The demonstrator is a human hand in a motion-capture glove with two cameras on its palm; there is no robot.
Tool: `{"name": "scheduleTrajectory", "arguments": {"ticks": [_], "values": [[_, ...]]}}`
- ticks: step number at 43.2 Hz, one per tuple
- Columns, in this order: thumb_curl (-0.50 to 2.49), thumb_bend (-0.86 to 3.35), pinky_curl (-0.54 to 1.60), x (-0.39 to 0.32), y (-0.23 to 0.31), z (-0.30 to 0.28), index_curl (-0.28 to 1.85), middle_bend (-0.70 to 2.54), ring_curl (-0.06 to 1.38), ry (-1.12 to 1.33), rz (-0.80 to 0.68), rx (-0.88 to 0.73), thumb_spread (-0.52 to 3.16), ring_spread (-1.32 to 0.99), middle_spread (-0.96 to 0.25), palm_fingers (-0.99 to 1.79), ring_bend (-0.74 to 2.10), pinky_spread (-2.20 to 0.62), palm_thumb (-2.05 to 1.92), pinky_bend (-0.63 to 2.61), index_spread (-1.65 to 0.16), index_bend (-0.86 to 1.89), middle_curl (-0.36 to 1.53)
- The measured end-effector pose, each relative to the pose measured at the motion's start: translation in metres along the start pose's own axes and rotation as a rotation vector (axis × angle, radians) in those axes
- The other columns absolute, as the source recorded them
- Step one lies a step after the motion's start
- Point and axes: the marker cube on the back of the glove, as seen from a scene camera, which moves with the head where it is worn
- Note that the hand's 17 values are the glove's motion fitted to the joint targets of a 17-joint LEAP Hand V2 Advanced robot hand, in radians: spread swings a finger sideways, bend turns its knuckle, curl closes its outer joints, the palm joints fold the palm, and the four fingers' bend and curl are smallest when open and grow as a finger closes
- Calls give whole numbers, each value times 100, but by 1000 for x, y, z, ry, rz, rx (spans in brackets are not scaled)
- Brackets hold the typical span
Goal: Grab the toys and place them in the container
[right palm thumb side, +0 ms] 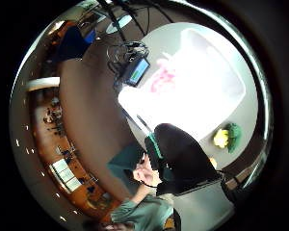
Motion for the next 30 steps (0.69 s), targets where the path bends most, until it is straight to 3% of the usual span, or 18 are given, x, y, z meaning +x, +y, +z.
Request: {"name": "scheduleTrajectory", "arguments": {"ticks": [9,16,24,30], "values": [[51,-2,39,73,50,-23,41,12,42,-36,105,54,122,0,-5,-24,20,6,2,101,-25,8,41],[46,-2,37,134,84,-9,35,14,42,-88,207,21,126,1,-4,-18,22,6,2,98,-25,7,38],[43,-1,36,191,112,71,30,15,43,-163,280,-67,129,2,-3,-17,24,5,3,97,-24,8,35],[41,-1,37,203,104,149,26,14,43,-217,285,-128,130,2,-3,-19,26,5,3,99,-23,6,34]]}}
